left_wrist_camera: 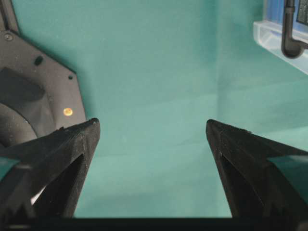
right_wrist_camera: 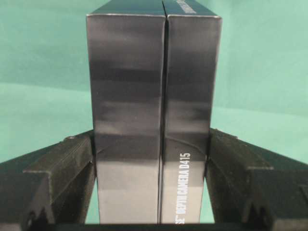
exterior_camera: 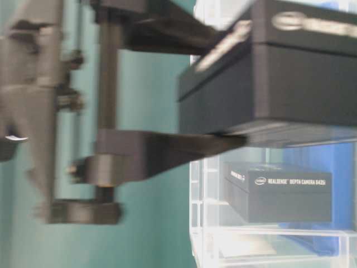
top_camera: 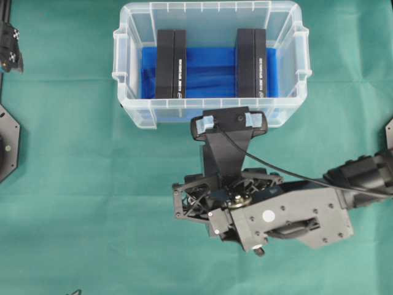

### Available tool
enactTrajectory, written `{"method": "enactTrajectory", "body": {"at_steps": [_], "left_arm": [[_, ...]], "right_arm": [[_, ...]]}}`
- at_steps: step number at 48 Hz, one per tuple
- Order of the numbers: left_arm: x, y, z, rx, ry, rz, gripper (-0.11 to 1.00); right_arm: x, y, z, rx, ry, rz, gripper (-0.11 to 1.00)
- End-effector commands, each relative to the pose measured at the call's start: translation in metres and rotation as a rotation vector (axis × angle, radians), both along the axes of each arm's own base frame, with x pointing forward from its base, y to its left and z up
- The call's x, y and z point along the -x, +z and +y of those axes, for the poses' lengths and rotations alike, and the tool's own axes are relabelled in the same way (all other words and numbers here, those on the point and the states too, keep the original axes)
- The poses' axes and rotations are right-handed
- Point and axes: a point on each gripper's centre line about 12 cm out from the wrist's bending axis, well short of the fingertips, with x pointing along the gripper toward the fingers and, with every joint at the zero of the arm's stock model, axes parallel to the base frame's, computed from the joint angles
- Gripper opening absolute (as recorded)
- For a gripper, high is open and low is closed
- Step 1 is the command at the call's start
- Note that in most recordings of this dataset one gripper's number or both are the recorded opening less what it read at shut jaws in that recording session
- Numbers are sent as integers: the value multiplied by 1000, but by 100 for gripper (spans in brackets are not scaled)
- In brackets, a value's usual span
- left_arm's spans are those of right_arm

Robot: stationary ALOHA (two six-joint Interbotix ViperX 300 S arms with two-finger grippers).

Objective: Take out the box from the case.
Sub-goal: 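Carry the black box pair forward out of the bin over the table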

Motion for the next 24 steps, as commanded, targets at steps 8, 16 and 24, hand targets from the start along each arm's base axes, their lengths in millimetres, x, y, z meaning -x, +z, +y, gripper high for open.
{"method": "enactTrajectory", "body": {"at_steps": [8,16,24], "left_arm": [[-1,3,0,-4,-2,-9,96],[-1,3,0,-3,-2,-7,96],[-1,3,0,-2,10,-12,96]], "right_arm": [[3,-22,3,-57,-7,-48,68],[7,-44,3,-78,1,-53,68],[7,-53,0,-85,4,-64,68]]}}
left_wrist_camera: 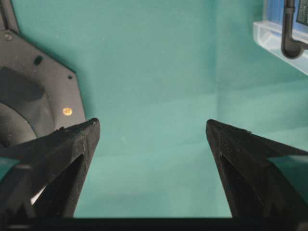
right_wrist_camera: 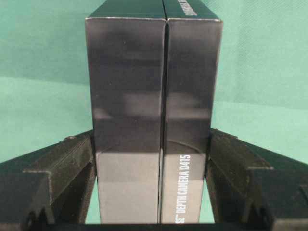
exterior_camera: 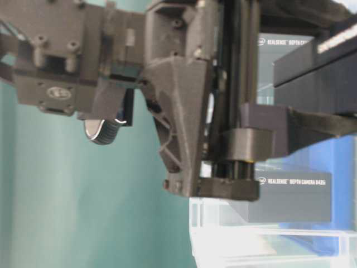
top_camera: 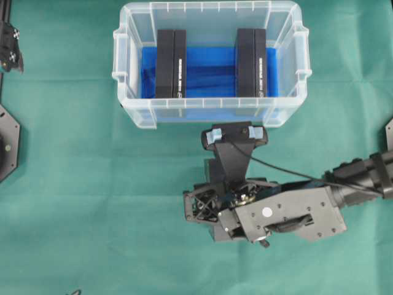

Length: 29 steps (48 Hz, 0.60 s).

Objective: Take out the box from the case.
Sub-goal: 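Carry the black box pair forward out of the bin over the table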

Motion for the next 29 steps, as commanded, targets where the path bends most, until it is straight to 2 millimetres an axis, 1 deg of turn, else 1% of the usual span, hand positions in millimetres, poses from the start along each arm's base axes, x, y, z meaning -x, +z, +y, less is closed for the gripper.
{"method": "enactTrajectory", "body": {"at_steps": [1,10,29], "left_arm": [[-2,3,0,-4,1,-10,96],[-2,3,1,-5,8,-10,96],[-2,3,0,-4,7,-11,96]], "right_arm": [[-2,10,-3,-11,-2,-39,68],[-2,6,-6,-15,-2,-43,68],[-4,7,-6,-18,4,-58,68]]}}
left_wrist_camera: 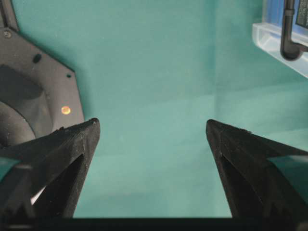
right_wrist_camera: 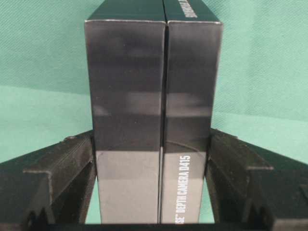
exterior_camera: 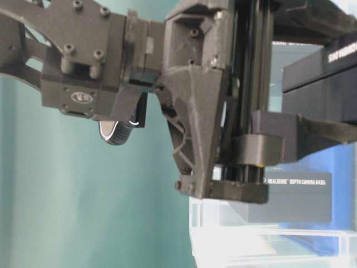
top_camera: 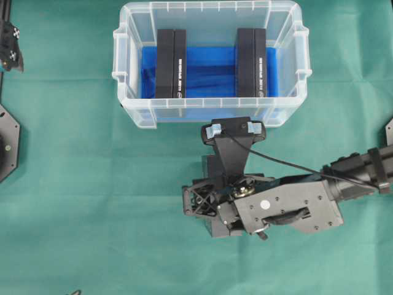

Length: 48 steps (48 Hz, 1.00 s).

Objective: Take out the box from the case.
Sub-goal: 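Carry the black box pair forward out of the bin over the table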

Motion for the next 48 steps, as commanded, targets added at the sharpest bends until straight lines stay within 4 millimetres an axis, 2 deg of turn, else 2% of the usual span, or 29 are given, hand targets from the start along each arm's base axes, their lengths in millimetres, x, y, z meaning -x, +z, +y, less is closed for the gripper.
{"method": "enactTrajectory", "body": {"at_steps": [1,13,18,21,48], "left_arm": [[-1,3,0,-6,-1,-7,96],[-1,3,0,-6,-1,-6,96],[-1,3,0,-8,-1,-10,96],[-2,3,1,-7,-1,-9,96],[-2,3,1,-11,-2,-8,96]], "right_arm": [[-2,14,1,-9,9,-39,68],[0,14,0,-1,-1,-26,68],[1,15,-2,17,-3,-12,89],[1,16,-3,25,-3,-13,95],[-3,23,-2,20,-14,-46,93]]}}
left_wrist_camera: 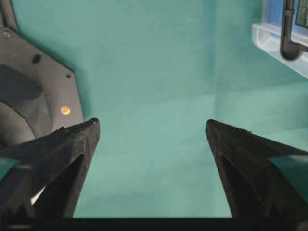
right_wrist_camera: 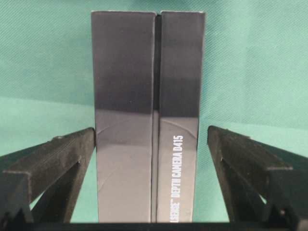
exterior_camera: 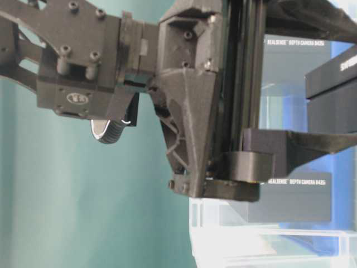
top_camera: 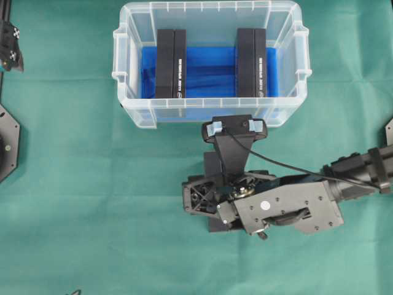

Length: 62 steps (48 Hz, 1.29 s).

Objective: Take out the box from the case.
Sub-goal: 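Carry the black box pair forward out of the bin over the table, then lower the box pair onto the table and open the right gripper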

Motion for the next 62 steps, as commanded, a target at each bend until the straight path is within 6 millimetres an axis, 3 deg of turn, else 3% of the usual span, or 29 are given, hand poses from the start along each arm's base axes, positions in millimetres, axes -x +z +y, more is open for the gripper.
{"method": "enactTrajectory", "body": {"at_steps": [1,20,36,53,62], "left_arm": [[-2,3,1,-9,-2,-9,96],[-3,4,2,-17,-5,-24,96],[-4,4,1,-16,-3,-26,96],[-5,4,3,-24,-2,-41,96],[-6,5,3,-28,-3,-51,96]], "right_arm": [[-4,21,2,-15,5,-59,93],[-3,85,-1,-29,9,-156,93],[12,147,-14,43,12,-117,93],[13,153,-16,47,38,-103,93],[23,149,-13,38,38,-14,93]]}}
